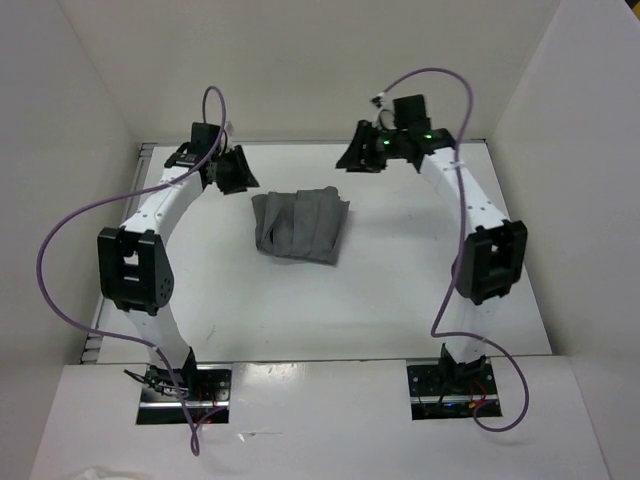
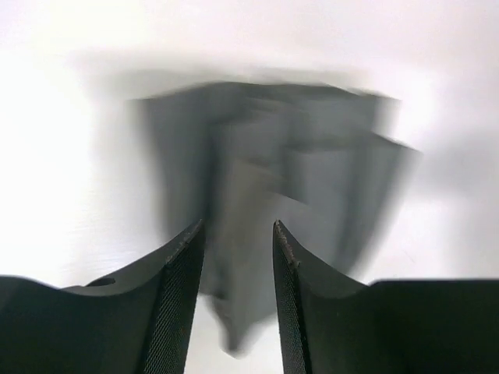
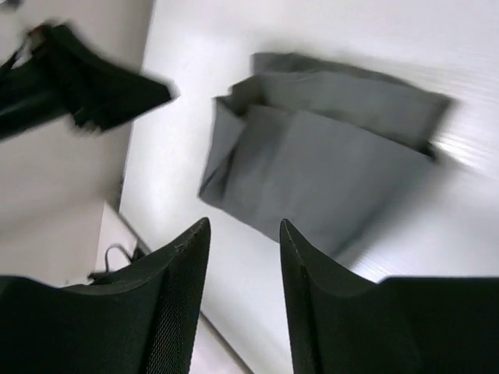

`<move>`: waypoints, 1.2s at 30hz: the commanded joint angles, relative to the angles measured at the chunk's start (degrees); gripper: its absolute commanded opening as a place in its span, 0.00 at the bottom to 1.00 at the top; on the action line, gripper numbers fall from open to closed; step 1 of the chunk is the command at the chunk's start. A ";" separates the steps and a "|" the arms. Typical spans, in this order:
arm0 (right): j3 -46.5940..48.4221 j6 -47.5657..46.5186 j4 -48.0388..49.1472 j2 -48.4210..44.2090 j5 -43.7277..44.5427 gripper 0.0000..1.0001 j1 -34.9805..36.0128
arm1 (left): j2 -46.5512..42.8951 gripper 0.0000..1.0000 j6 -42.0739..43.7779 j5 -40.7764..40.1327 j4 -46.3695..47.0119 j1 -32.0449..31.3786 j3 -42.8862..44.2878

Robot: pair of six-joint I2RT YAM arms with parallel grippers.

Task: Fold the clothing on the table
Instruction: Fold the skirt

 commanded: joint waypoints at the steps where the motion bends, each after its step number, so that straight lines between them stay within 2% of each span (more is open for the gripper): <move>1: -7.10 -0.28 0.45 -6.05 2.31 0.46 -3.97 | -5.27 0.47 6.46 17.26 -3.25 -5.31 2.51; 5: -12.74 1.03 2.11 -8.17 1.78 0.45 -8.10 | -4.75 0.45 5.94 31.20 0.34 -7.50 -0.82; 7: -14.59 1.03 2.64 -9.05 1.78 0.45 -8.63 | -2.65 0.39 5.93 31.24 1.06 -7.51 -3.46; 10: -15.21 1.03 2.65 -10.37 1.78 0.45 -9.25 | 1.91 0.32 5.93 30.10 1.06 -5.94 -4.09; 13: -15.74 1.03 2.65 -11.07 1.78 0.45 -9.78 | 6.22 0.32 7.33 27.82 1.06 -3.56 -4.09; 19: -17.50 1.03 2.65 -12.82 1.78 0.45 -11.01 | 15.11 0.32 9.54 17.01 -2.71 1.88 6.27; 22: -18.03 1.03 2.65 -13.62 1.78 0.45 -11.54 | 15.82 0.31 10.06 15.68 -4.12 3.82 7.96; 24: -19.08 1.03 2.65 -15.28 1.78 0.45 -11.54 | 12.24 0.31 10.06 15.85 -4.12 3.83 6.73; 28: -20.31 1.03 3.17 -16.69 1.16 0.48 -11.54 | 6.25 0.42 9.54 21.82 -3.42 4.44 6.72; 29: -21.01 0.51 3.17 -16.70 1.16 0.48 -11.54 | 4.76 0.49 9.54 23.14 -3.42 4.44 6.72; 30: -21.54 0.51 3.17 -17.31 1.16 0.48 -12.15 | 0.92 0.61 9.54 24.02 -2.72 4.44 5.42; 31: -22.76 0.51 3.78 -17.83 1.16 0.50 -13.02 | -1.21 0.66 8.75 24.03 -1.93 4.44 4.01; 32: -23.56 1.12 3.79 -17.84 1.16 0.53 -13.64 | -5.76 0.72 8.05 24.03 0.25 5.14 1.91; 33: -24.43 1.64 4.49 -17.84 1.86 0.55 -14.25 | -8.06 0.83 6.39 24.03 1.49 5.14 -3.33; 36: -29.53 4.45 6.95 -20.11 3.71 0.55 -16.80 | -16.94 0.85 3.74 22.62 6.41 6.29 -13.19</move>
